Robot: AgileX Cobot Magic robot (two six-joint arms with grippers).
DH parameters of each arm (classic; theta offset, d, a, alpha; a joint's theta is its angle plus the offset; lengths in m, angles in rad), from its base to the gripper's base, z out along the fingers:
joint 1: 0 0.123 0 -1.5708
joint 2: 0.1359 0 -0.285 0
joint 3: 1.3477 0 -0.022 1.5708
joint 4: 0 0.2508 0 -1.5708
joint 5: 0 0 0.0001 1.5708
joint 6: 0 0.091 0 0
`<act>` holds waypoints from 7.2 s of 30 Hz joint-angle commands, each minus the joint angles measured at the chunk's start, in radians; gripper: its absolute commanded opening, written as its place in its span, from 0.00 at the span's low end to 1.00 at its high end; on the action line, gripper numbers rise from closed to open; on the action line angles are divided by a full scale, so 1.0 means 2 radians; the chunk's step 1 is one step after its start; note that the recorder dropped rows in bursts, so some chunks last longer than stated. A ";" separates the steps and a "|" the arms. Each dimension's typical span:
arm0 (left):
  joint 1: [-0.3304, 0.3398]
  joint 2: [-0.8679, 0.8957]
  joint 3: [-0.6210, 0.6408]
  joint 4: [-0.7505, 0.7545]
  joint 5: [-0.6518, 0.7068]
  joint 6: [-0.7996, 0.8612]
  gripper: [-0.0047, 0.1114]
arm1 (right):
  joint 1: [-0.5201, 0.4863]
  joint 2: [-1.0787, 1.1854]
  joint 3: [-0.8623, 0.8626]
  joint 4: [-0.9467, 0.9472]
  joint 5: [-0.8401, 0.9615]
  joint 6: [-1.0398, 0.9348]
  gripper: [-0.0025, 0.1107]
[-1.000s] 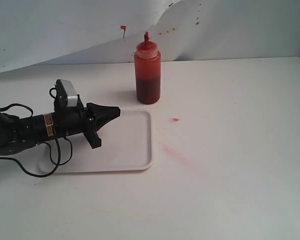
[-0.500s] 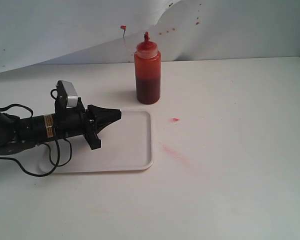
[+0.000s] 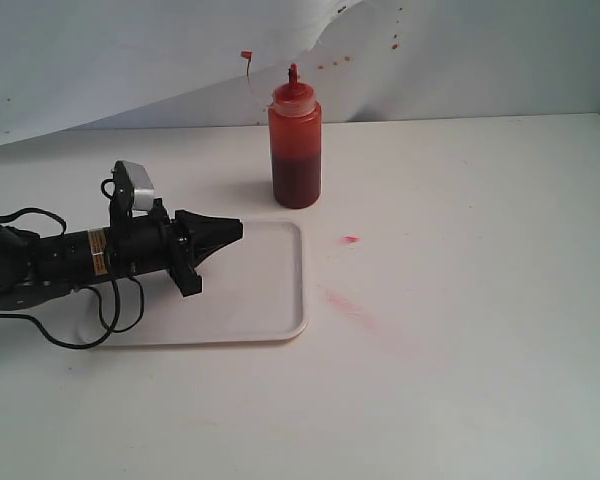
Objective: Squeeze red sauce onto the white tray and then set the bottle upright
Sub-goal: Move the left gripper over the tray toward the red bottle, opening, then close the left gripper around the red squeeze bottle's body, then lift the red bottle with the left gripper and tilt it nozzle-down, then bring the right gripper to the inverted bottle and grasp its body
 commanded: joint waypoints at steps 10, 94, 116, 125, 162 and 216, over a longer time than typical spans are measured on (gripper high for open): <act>0.000 -0.005 -0.003 -0.014 -0.005 -0.015 0.94 | -0.003 -0.003 0.002 0.003 -0.001 -0.003 0.02; -0.101 0.196 -0.411 -0.079 0.224 -0.091 0.85 | -0.003 -0.003 0.002 0.003 -0.001 -0.003 0.02; -0.064 0.155 -0.411 -0.005 0.051 -0.099 0.04 | -0.003 -0.003 0.002 0.003 -0.001 -0.003 0.02; 0.020 0.051 -0.375 0.205 -0.005 -0.254 0.04 | -0.003 -0.003 0.002 0.003 -0.001 -0.003 0.02; 0.036 -0.560 0.061 0.303 0.164 -0.355 0.04 | -0.003 -0.003 0.002 0.003 -0.001 -0.003 0.02; -0.095 -0.445 0.043 0.303 0.721 0.308 0.04 | 0.235 0.845 -0.620 0.075 -0.176 -0.158 0.95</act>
